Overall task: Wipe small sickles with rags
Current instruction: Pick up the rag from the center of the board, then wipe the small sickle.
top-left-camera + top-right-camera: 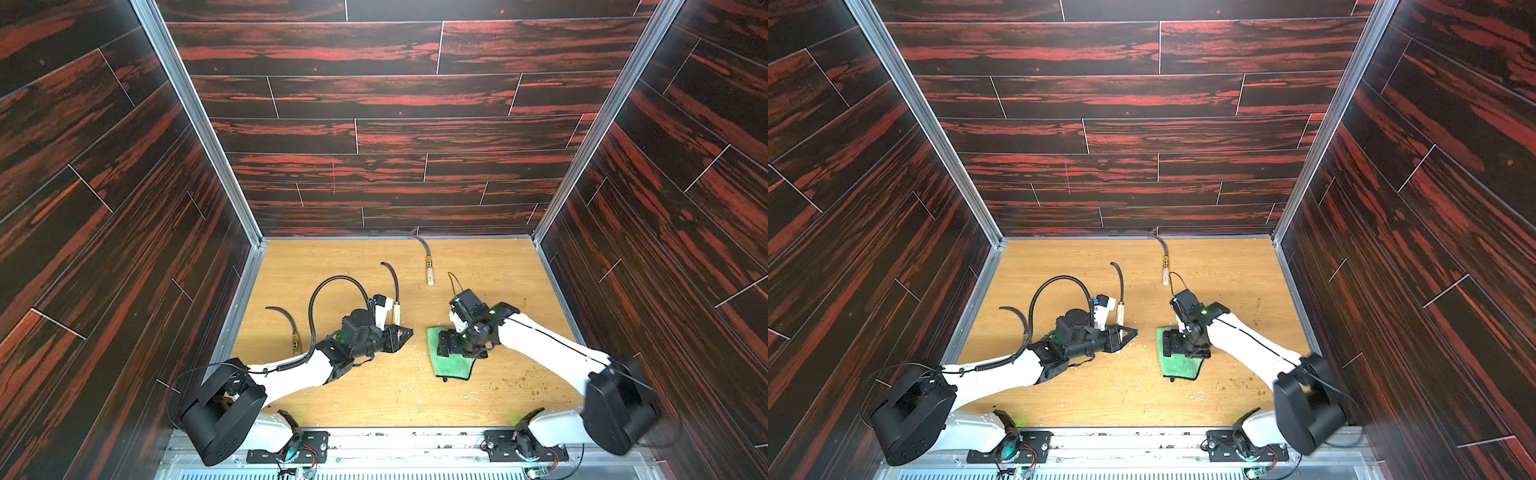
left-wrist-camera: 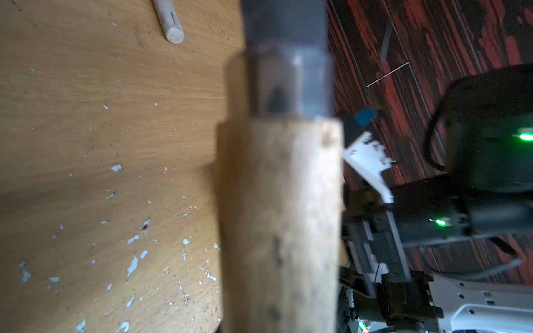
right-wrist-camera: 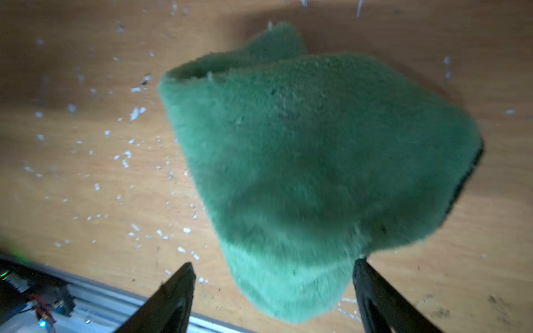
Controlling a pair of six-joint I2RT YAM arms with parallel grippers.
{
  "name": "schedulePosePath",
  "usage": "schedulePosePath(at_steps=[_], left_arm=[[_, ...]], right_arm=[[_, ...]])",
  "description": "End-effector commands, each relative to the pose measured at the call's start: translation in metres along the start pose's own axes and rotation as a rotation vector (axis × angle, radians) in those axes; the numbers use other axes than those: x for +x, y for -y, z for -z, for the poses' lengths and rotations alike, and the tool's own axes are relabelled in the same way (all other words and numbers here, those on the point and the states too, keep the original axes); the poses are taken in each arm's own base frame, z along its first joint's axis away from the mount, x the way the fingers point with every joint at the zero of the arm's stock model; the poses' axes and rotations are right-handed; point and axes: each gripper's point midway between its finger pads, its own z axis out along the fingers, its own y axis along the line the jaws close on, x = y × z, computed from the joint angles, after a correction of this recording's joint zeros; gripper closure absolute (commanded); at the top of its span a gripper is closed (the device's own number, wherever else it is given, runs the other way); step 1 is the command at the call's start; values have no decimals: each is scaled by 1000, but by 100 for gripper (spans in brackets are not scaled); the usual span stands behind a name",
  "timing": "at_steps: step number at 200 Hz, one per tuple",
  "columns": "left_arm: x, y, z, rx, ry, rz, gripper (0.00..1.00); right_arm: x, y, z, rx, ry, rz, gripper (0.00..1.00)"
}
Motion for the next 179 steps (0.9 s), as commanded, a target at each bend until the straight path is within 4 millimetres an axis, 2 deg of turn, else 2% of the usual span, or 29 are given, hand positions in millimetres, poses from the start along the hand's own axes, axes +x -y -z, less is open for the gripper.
schedulePosePath(at_steps=[1, 28, 45, 53, 71, 82, 91, 102, 133, 160, 179], left_arm=[[-12, 22, 9, 82, 39, -28, 100], [-8, 23, 11, 86, 22, -34, 100], [-5, 24, 12, 95, 4, -33, 100], [-3, 25, 12, 100, -5, -34, 100], [2, 26, 12, 111, -29, -36, 100], [5, 28, 13, 124, -45, -42, 100], [9, 29, 14, 137, -56, -46, 100], [14, 29, 15, 152, -64, -52, 100], [24, 34, 18, 174, -88, -88, 100], [34, 37, 15, 143, -141, -140, 100], [45, 34, 11, 85, -189, -183, 100]], right_arm=[[-7, 1, -19, 17, -23, 19, 13], [-4, 3, -41, 19, -72, 20, 16], [-1, 7, -54, 17, -96, 7, 23], [0, 9, -58, 11, -103, 2, 32], [-3, 10, -59, -8, -90, -11, 70], [-8, 11, -53, -13, -60, -9, 86], [-14, 8, -43, -28, -25, 0, 93], [-22, 1, -26, -64, 28, 19, 97], [-35, -24, 36, -227, 176, 60, 99], [-34, -53, 92, -385, 263, 111, 100], [-29, -74, 122, -502, 285, 150, 100]])
